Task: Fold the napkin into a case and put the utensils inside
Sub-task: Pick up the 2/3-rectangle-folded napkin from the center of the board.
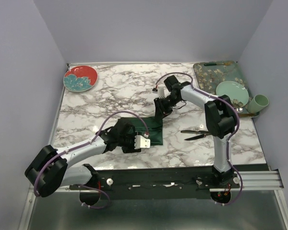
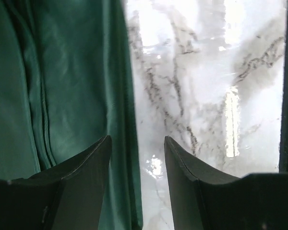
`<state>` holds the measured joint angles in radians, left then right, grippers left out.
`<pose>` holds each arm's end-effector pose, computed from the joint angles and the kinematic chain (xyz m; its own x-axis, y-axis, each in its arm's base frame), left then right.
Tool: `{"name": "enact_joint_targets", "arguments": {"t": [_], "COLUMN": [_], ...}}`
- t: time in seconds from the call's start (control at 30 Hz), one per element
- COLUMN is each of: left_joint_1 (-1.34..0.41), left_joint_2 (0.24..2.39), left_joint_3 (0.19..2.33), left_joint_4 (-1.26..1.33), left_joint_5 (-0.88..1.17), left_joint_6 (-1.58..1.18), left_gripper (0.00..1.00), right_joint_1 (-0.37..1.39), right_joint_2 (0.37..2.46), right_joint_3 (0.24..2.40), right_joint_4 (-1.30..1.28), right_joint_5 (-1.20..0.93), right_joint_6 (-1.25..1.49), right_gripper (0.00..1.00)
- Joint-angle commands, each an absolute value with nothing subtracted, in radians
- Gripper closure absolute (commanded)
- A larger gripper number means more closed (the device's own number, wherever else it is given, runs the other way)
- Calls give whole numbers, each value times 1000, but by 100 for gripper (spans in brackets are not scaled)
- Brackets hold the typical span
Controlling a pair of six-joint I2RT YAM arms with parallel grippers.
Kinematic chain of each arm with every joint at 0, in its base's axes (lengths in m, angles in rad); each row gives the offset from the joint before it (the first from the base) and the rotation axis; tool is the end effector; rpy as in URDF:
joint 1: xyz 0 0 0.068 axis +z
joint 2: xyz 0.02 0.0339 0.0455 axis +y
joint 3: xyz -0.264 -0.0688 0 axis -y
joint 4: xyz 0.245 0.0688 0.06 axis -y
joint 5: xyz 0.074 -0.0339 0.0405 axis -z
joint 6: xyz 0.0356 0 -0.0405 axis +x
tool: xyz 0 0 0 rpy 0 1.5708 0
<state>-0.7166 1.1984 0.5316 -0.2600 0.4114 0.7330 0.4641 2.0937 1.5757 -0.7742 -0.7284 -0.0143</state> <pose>0.1547 -0.1537 0.1698 0.0758 0.7473 -0.6602 0.9854 0.0450 0.1641 0.3668 0.2101 0.1764 -0.8525 -0.4387 -0.2841 -0.5100 0.5791 0.6360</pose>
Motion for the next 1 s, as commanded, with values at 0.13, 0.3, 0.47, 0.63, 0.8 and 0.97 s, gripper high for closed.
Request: {"name": "enact_joint_targets", "arguments": {"t": [0.13,0.3,0.47,0.63,0.8,0.97], "left_joint_1": [-884,-914,-925,-927,-927,-927], "left_joint_2": [1256,1298,1278,1296,1344,1341], "left_joint_3": [503,500,497,483,468,479], "left_joint_4": [-146,-114,-106,-84,-40,-43], "left_joint_5": [236,187,172,149,118,147], "left_joint_6": [828,847,870,911,936,942], "left_gripper": [44,48,49,46,48,61], "right_joint_1": [471,469,469,471,471,469], "right_joint_2": [2186,2203,2206,2212,2214,2217], "right_joint_3": [1529,1526,1523,1520,1525,1529], "right_joint_4": [-781,-790,-793,-790,-793,-799], "right_joint_5": [-624,-597,-583,-575,-569,-563], "right_joint_6": [25,8,-20,-28,-34,-51], "right_gripper": [67,68,69,69,69,70]}}
